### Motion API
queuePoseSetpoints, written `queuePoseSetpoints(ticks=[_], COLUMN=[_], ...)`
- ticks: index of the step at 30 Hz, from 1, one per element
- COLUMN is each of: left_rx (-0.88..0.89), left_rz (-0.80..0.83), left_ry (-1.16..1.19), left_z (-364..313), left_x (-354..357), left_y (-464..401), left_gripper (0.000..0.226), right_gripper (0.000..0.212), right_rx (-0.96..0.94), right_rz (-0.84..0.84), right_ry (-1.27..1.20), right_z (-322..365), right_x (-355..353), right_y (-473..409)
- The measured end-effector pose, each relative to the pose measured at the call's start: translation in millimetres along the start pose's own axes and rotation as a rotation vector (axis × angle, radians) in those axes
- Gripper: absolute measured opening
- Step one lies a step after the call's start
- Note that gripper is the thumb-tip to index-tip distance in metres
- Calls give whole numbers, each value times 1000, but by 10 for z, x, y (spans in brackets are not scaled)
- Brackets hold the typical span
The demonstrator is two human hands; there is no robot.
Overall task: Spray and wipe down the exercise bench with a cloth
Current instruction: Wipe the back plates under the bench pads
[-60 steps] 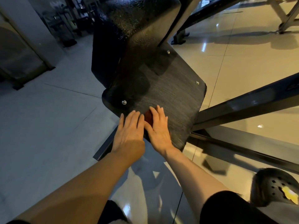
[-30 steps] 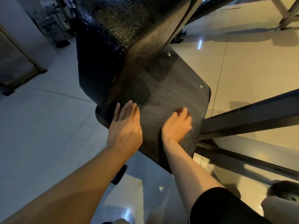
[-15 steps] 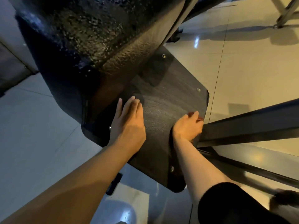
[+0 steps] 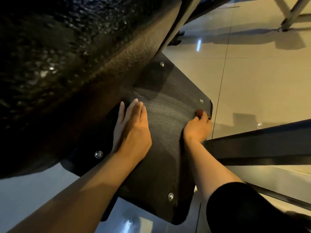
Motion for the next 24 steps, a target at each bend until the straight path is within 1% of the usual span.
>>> queuePoseSetpoints(ticks=[1,2,3,4,5,6,7,8,9,10,12,13,14,16,17,18,19,22,23,24], left_rx=[-21,-31,-26,-8,0,-12,-34,-59,-56,-53,-42,-32,-27,-20,-20,-6,5,20,9,-15], left_rz=[-20,-27,-40,-58,-58,-44,13,56,88,104,114,49,21,13,-4,-10,9,3,-1,17], left_ry=[38,97,150,179,203,223,246,253,217,172,191,212,219,250,260,258,260,246,250,265], left_z=[0,0,-12,-20,-8,1,-2,-8,-41,-76,-120,-153,-182,-222,-221,-229,-235,-274,-296,-328], left_x=[-15,-19,-7,14,27,43,59,57,76,102,103,101,103,105,79,82,115,134,113,85], left_y=[-36,-75,-116,-165,-221,-266,-301,-336,-365,-390,-429,-450,-480,-529,-552,-572,-593,-615,-623,-621], left_gripper=[63,62,61,57,55,58,62,64,65,66,61,57,56,52,50,50,53,54,55,58], right_gripper=[45,48,52,54,54,52,50,48,46,45,44,45,45,46,46,46,47,53,53,52], right_rx=[16,-51,-189,-383,-583,-748,-855,-907,-909,-858,-617,-477,-350,-143,-96,-107,-192,-669,-757,-782], right_rz=[-7,-12,8,59,141,237,321,356,334,283,195,150,98,38,29,36,60,219,274,304], right_ry=[60,74,31,-34,-91,-127,-145,-151,-149,-144,-128,-115,-100,-56,-65,-87,-110,-103,-97,-98], right_z=[97,310,608,943,1248,1471,1581,1594,1540,1400,940,676,453,235,285,457,704,1468,1559,1549], right_x=[48,139,259,398,538,656,724,737,699,635,487,396,307,237,288,369,468,757,821,844], right_y=[33,70,119,206,329,451,502,456,345,184,-224,-424,-576,-697,-708,-694,-667,-441,-411,-443])
Point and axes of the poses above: each hand's wrist, its own y-axis away from the middle knuckle, its own x-axis out of the palm, z = x × y, the point moved 7 cm from there along -y, towards the middle knuckle, and after that the axes turned 10 degrees about -x, right-handed, at the moved point
